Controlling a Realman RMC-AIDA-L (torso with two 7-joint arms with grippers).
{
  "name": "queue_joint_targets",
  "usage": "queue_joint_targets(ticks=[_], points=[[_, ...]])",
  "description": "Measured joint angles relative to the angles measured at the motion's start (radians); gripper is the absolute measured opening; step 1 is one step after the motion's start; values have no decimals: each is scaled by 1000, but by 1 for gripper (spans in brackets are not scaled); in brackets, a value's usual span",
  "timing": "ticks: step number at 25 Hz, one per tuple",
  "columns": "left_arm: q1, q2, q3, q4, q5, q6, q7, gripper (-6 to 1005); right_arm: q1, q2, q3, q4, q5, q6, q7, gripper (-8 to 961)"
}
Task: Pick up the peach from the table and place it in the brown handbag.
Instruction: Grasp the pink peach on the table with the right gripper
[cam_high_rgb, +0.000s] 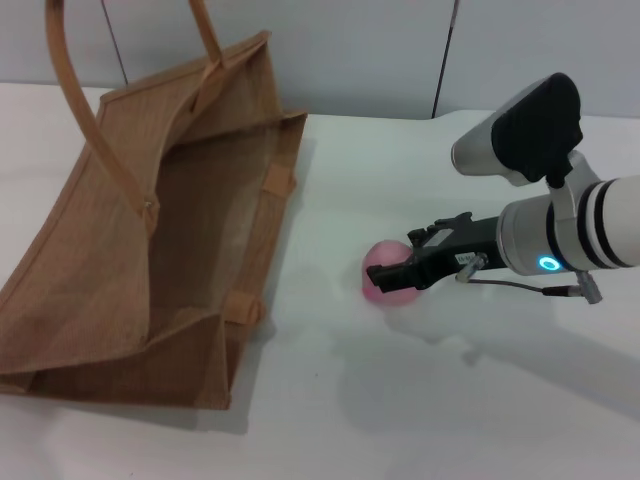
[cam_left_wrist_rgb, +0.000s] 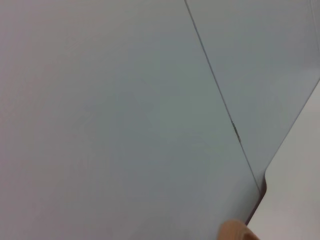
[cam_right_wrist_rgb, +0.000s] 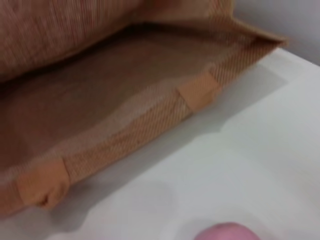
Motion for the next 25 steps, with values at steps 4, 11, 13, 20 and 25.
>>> queue_joint_targets(ticks=[4, 11, 13, 20, 25], points=[[0, 0, 0, 1, 0, 0, 0, 128, 7, -4, 13, 16, 15, 1, -4, 808], [0, -2, 0, 2, 0, 0, 0, 128, 11, -5, 15, 24, 17, 9, -17, 561], [0, -3, 0, 2, 0, 0, 0, 128, 11, -5, 15, 28, 17, 9, -18, 512], [5, -6, 0, 2, 11, 3, 3, 128, 25, -5, 15, 37, 19, 27, -19, 431], [7, -7, 6, 2, 13, 8, 3, 129, 37, -5, 20, 38, 19, 48, -20, 461]])
